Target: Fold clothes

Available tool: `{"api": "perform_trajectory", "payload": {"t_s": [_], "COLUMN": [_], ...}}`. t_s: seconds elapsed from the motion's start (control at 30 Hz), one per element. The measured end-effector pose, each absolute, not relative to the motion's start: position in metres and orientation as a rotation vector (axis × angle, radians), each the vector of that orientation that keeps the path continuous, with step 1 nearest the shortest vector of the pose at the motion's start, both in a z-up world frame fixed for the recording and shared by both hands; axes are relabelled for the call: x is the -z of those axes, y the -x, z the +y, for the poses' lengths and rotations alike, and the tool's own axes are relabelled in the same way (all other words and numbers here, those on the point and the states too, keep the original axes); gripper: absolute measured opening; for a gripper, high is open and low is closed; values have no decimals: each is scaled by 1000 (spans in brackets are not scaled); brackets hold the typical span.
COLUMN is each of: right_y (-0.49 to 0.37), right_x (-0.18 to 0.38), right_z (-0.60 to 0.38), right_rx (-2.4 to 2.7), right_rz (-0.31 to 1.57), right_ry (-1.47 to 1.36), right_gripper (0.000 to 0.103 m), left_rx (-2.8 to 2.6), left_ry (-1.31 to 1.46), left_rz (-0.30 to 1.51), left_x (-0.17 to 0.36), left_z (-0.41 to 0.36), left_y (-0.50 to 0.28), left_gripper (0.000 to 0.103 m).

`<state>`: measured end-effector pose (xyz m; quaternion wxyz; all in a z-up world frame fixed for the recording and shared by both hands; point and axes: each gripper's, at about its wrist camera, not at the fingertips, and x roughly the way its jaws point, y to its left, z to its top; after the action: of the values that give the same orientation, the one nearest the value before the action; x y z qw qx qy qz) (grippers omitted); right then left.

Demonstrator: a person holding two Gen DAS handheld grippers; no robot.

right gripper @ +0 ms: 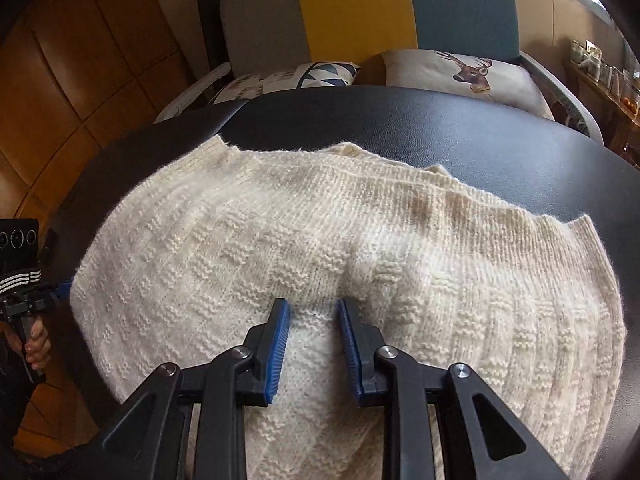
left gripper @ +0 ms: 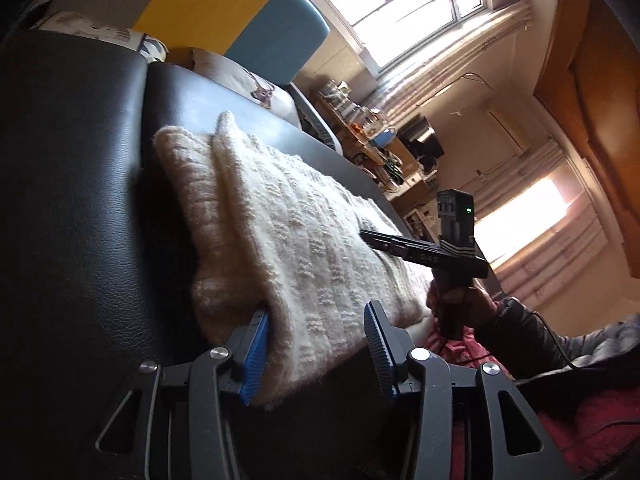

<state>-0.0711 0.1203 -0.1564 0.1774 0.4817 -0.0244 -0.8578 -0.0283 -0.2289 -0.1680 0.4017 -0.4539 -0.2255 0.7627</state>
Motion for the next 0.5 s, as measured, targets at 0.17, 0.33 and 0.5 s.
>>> {"api": "perform_trajectory", "payload": {"t_s": [0.17, 0.33, 0.5], "right_y": [69, 70, 73], "right_x": [156, 156, 158], "right_z": [121, 121, 126], "right_rx": [2426, 2423, 2421], "right_rz": [-71, -49, -31], "right_ry": [-1355, -1354, -1361], "right_gripper": [25, 25, 25], "left_rx": [-1837, -1789, -1790], "left_ry": [1165, 1173, 1209], "left_rz": [-553, -519, -469], "left_x": [171, 169, 168], "left_z": [-226, -225, -226], "left_y": [35, 34, 8], "left_gripper": [41, 6, 6]}}
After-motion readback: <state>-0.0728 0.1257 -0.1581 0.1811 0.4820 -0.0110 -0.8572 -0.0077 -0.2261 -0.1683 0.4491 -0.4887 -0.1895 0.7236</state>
